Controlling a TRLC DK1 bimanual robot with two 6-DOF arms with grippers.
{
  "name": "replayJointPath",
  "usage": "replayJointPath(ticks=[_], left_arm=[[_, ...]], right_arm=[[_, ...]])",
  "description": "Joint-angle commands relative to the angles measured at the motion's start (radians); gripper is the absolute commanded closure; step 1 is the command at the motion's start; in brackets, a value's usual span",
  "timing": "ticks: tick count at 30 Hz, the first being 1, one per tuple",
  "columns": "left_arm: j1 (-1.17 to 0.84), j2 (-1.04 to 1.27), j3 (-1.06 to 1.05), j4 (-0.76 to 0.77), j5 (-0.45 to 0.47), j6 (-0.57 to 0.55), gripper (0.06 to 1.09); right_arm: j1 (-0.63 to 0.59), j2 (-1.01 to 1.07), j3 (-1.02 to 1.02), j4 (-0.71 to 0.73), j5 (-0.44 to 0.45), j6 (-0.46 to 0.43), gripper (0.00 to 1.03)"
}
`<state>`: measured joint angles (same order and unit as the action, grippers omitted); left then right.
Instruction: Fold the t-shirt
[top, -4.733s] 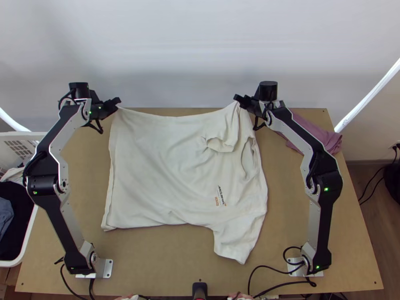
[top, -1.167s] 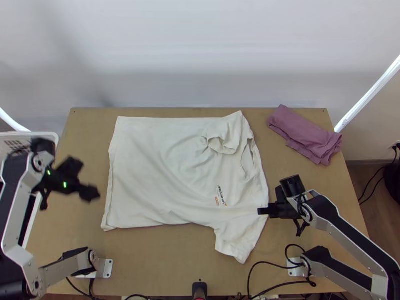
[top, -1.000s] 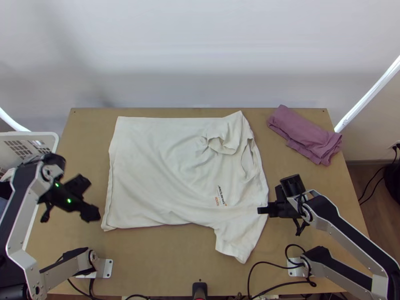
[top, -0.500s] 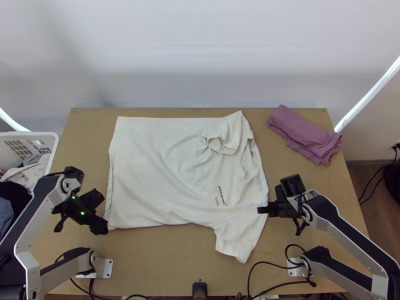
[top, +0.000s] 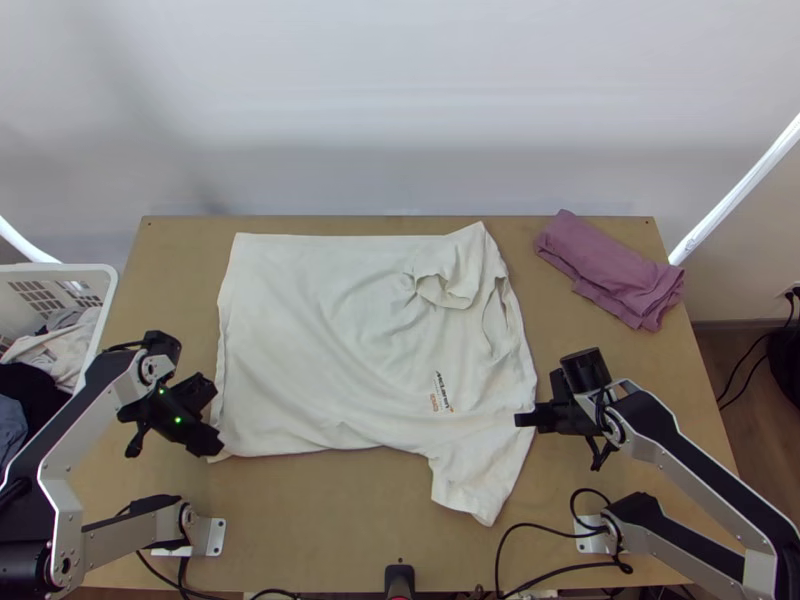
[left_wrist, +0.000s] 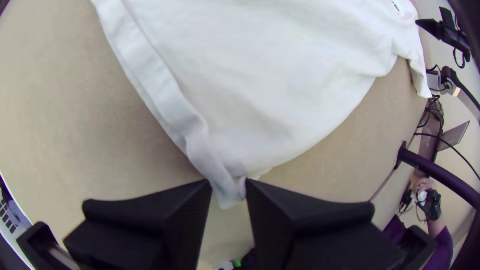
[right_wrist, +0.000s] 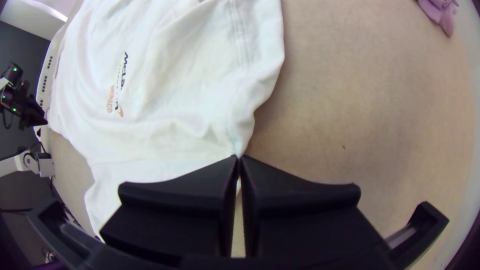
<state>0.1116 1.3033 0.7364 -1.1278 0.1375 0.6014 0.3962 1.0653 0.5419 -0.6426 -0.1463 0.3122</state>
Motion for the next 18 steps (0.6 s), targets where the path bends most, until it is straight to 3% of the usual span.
replayJointPath(ticks=[1,6,13,18], left_arm=[[-0.018,0.01,-0.035,0.023,0.027,-0.012,1.03],[0.01,-0.018,-0.015,0.059,0.06,-0.003,1.05],[0.195,-0.022,0.069,0.006,0.065,0.15,1.05],[0.247,-0.019,0.095,-0.017,0.07,0.181,1.05]], right_arm=[[-0.003,-0.014,-0.025,0.017,0.011,-0.018,1.0],[-0.013,-0.016,-0.026,0.017,0.011,-0.028,1.0],[-0.065,-0.022,-0.028,0.017,0.011,-0.067,1.0],[-0.077,-0.024,-0.017,0.02,0.011,-0.07,1.0]])
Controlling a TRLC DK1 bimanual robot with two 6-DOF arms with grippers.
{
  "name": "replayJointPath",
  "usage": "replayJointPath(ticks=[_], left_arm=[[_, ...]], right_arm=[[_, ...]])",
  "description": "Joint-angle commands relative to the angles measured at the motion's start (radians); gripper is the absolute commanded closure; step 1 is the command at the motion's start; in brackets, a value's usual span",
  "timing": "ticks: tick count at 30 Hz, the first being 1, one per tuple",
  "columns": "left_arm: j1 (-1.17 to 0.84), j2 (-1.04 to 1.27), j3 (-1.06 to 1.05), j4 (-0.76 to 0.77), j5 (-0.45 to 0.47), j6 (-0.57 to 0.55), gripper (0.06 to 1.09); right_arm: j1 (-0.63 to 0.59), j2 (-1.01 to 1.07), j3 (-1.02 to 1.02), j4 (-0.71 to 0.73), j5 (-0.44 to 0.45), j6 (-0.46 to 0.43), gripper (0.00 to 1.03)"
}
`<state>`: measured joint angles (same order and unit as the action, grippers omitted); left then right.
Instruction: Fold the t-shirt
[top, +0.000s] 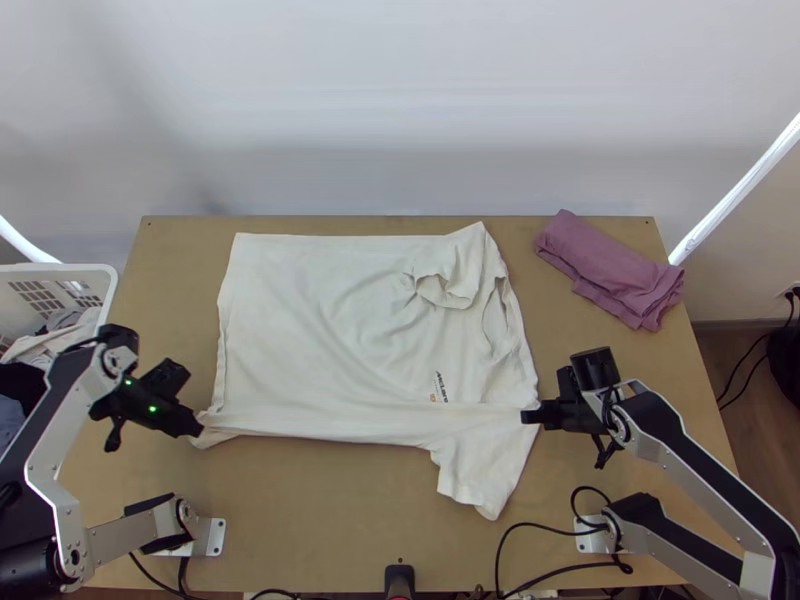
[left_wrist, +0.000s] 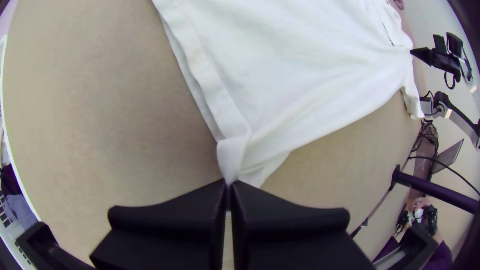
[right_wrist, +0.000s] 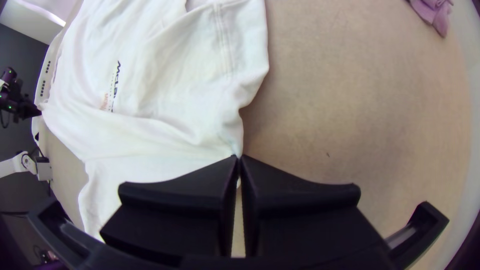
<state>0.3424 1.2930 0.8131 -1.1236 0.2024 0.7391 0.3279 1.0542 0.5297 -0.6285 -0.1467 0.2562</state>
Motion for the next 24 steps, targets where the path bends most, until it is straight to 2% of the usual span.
replayJointPath(ticks=[1,5,11,17,24], left_arm=[[0.014,-0.017,0.018,-0.022,0.009,0.039,1.05],[-0.029,-0.052,0.021,-0.015,0.083,-0.032,1.05],[-0.098,-0.092,0.038,0.068,0.169,-0.213,1.05],[-0.108,-0.087,0.109,0.199,0.173,-0.465,1.05],[-0.112,-0.061,0.265,0.298,0.164,-0.687,1.05]], right_arm=[[-0.009,-0.013,-0.005,0.009,0.012,-0.011,1.0],[0.013,-0.017,0.004,0.029,0.01,0.005,1.0],[0.022,-0.031,0.044,0.064,0.009,0.031,1.0],[0.02,-0.01,0.138,0.118,-0.019,0.04,1.0],[-0.001,0.093,0.331,0.131,-0.028,0.064,1.0]])
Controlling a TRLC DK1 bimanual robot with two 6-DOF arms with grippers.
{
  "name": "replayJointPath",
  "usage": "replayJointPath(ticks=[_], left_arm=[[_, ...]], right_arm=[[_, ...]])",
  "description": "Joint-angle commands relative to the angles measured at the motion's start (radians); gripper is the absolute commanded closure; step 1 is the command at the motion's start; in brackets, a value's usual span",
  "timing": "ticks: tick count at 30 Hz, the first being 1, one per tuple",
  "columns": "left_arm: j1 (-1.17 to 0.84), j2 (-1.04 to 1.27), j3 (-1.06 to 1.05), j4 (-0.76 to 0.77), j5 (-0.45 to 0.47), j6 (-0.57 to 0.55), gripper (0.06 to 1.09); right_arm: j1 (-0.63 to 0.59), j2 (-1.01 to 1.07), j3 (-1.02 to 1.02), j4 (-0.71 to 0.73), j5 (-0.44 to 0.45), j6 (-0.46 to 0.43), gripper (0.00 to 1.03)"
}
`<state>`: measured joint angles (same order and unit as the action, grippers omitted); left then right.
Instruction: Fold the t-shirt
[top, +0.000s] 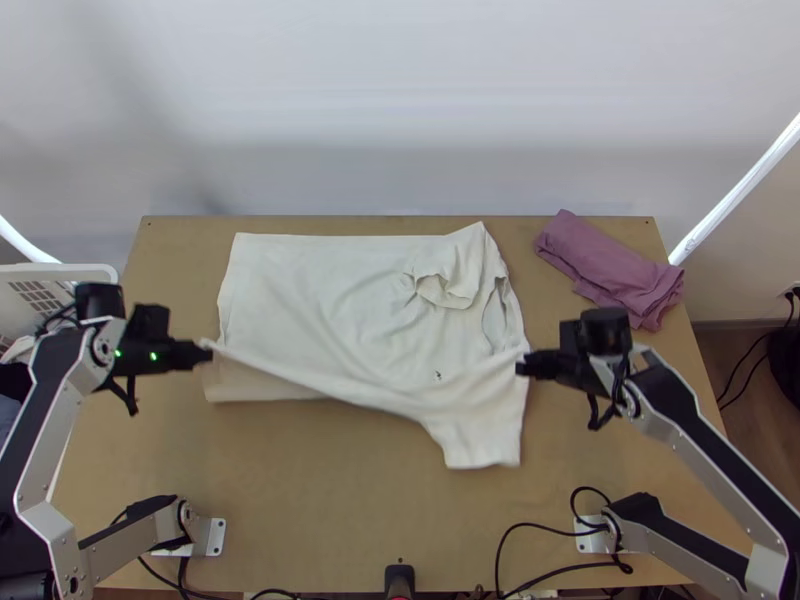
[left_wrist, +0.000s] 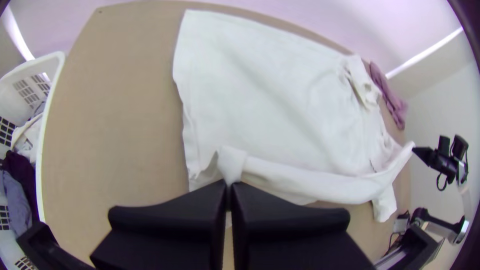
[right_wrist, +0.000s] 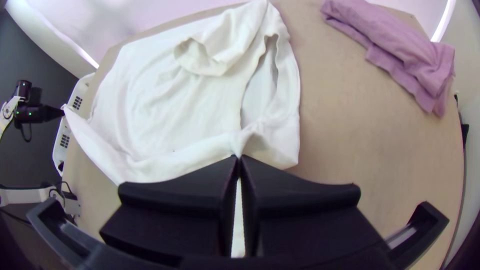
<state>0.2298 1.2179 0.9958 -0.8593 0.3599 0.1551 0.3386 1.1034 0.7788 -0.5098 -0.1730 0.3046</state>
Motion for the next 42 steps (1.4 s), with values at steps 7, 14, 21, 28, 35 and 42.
replayJointPath(ticks=[7,14,21,28,35,42], left_arm=[[-0.003,0.103,0.36,0.06,-0.055,-0.262,1.05],[-0.01,0.204,0.641,0.063,-0.124,-0.338,1.05],[-0.021,0.236,0.83,0.131,-0.167,-0.368,1.05],[-0.021,0.23,0.957,0.255,-0.223,-0.43,1.05],[-0.038,0.282,1.077,0.29,-0.283,-0.436,1.05],[-0.073,0.293,1.19,0.278,-0.309,-0.439,1.05]], right_arm=[[-0.053,0.187,0.362,0.011,-0.005,0.018,1.0],[-0.066,0.343,0.706,-0.007,-0.005,0.018,1.0],[-0.078,0.454,1.022,-0.003,-0.002,0.008,1.0],[-0.148,0.559,1.292,0.039,0.03,-0.091,1.0],[-0.197,0.667,1.533,0.008,0.041,-0.174,1.0],[-0.191,0.601,1.519,0.07,0.116,-0.173,1.0]])
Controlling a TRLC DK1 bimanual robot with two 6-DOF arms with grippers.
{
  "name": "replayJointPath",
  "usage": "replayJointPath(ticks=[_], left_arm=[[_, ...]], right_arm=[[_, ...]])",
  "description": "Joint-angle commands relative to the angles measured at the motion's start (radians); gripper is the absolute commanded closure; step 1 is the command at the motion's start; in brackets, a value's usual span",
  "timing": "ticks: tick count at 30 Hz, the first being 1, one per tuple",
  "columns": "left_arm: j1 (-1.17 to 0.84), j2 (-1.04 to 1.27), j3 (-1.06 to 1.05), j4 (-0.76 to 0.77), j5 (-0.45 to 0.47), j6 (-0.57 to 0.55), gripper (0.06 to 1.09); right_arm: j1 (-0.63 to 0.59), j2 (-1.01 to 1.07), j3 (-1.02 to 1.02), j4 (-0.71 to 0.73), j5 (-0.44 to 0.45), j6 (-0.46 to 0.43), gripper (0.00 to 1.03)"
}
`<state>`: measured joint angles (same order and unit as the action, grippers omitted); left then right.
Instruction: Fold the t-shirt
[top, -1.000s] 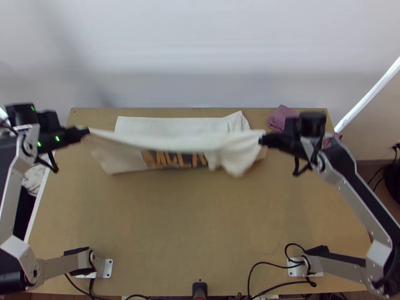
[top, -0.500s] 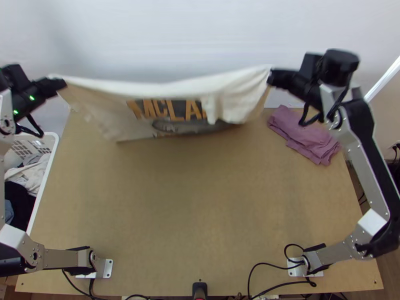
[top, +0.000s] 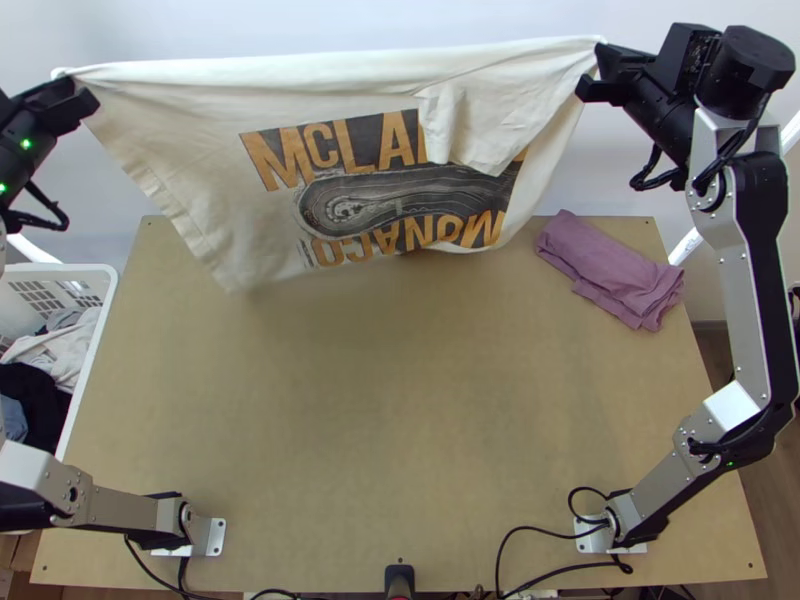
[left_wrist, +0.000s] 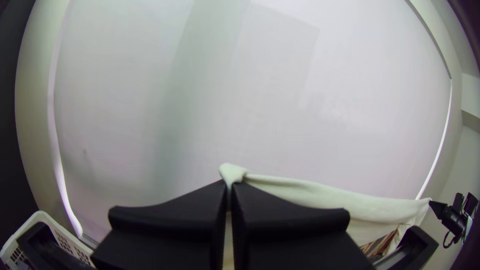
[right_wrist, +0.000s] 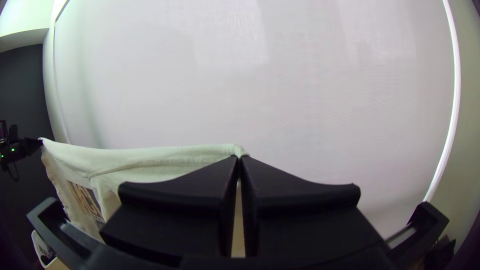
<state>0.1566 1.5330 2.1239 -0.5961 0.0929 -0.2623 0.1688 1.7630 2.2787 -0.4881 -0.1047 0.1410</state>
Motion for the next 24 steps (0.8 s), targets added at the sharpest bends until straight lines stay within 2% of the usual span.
replayJointPath(ticks=[1,10,16,20,24], left_arm=[[-0.003,-0.037,0.062,0.016,-0.045,-0.022,1.05],[0.001,-0.229,0.061,0.042,-0.061,-0.025,1.05],[0.017,-0.419,0.015,0.021,-0.085,-0.103,1.05],[0.021,-0.562,-0.035,-0.007,-0.084,-0.126,1.05],[0.027,-0.666,-0.093,-0.034,-0.084,-0.129,1.05]], right_arm=[[-0.023,-0.082,0.01,0.051,0.051,-0.007,1.0],[-0.077,-0.393,-0.073,0.051,0.057,0.0,1.0],[-0.078,-0.645,-0.163,0.037,0.048,-0.004,1.0],[-0.061,-0.853,-0.298,0.028,0.011,-0.012,1.0],[-0.057,-0.978,-0.366,-0.073,0.01,-0.012,1.0]])
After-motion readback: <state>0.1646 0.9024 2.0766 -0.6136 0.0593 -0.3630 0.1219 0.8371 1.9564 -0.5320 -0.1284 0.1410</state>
